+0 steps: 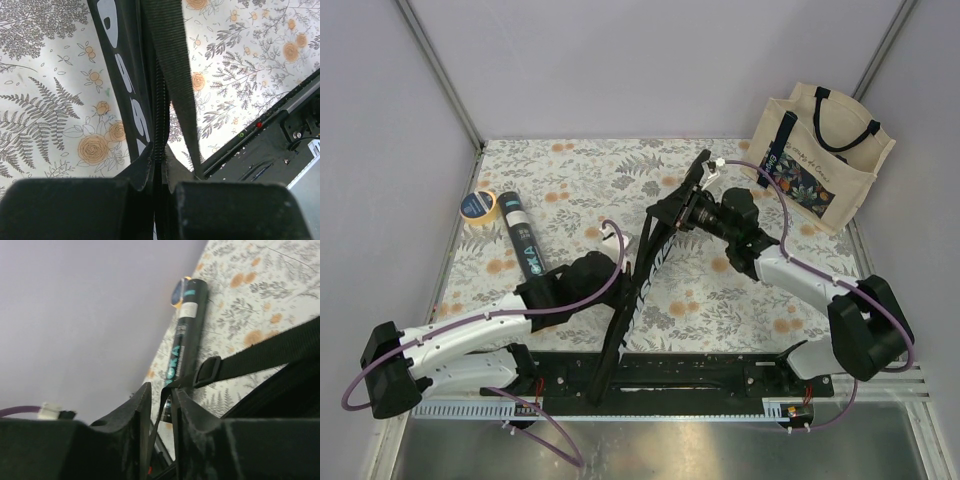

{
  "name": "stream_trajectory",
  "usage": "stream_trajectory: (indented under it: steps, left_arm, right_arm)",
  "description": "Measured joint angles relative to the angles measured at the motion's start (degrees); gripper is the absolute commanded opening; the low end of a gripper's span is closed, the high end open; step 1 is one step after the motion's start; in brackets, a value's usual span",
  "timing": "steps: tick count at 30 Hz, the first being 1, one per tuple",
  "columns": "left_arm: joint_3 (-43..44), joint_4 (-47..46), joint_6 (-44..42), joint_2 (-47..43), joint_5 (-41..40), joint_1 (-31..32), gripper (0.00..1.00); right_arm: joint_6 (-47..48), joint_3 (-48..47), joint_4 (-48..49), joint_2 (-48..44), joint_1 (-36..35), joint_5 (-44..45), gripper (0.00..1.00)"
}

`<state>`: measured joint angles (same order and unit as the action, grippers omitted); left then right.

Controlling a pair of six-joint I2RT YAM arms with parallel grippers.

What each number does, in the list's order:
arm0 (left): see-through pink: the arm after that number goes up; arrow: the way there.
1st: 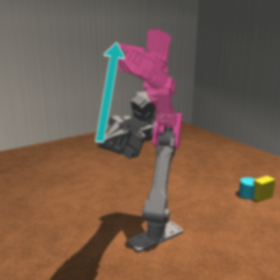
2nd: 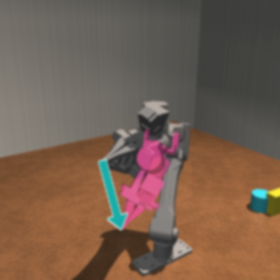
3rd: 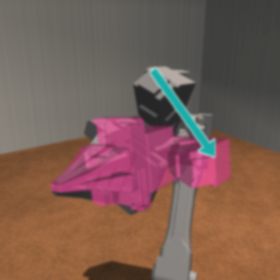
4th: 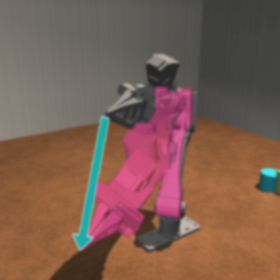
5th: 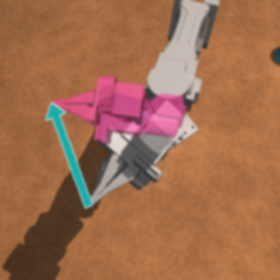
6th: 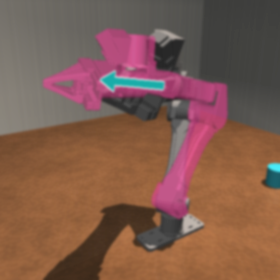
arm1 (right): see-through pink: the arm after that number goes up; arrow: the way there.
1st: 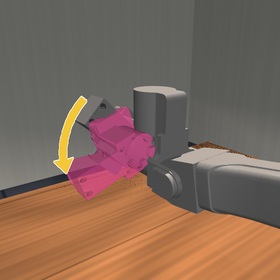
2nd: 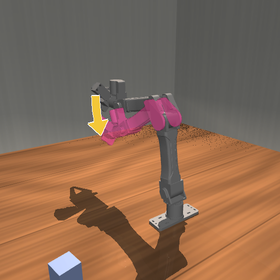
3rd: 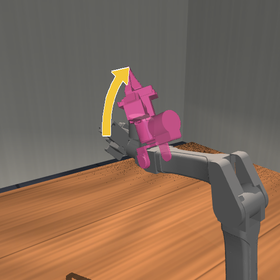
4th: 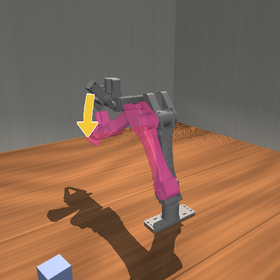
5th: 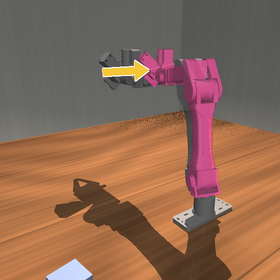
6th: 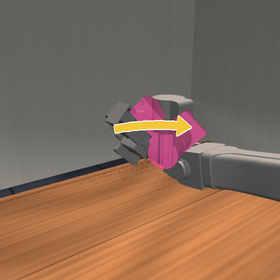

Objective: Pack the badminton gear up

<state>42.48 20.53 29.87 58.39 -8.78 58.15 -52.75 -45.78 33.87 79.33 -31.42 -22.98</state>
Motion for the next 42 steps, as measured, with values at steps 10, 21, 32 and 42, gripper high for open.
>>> stream_trajectory:
  steps: [10,21,32,42]
  left_arm:
    - [-3.8,-2.8,2.1,-3.7,2.8,-0.8,0.0]
    - [-6.3,-6.5,5.6,-6.4,7.4,-4.2,0.0]
    - [-6.6,-7.1,5.5,-9.4,10.6,-6.5,0.0]
    - [-6.6,-6.9,1.5,-10.4,15.8,-6.9,0.0]
  right_arm:
    - [9.3,-9.9,-24.6,1.8,-0.4,7.2,0.59]
    - [21.5,-18.4,-48.0,-3.8,-0.3,10.3,0.73]
    - [37.9,-21.0,-53.0,-8.8,7.8,6.6,0.58]
    - [54.7,-17.6,-45.8,-8.3,14.0,-5.3,0.63]
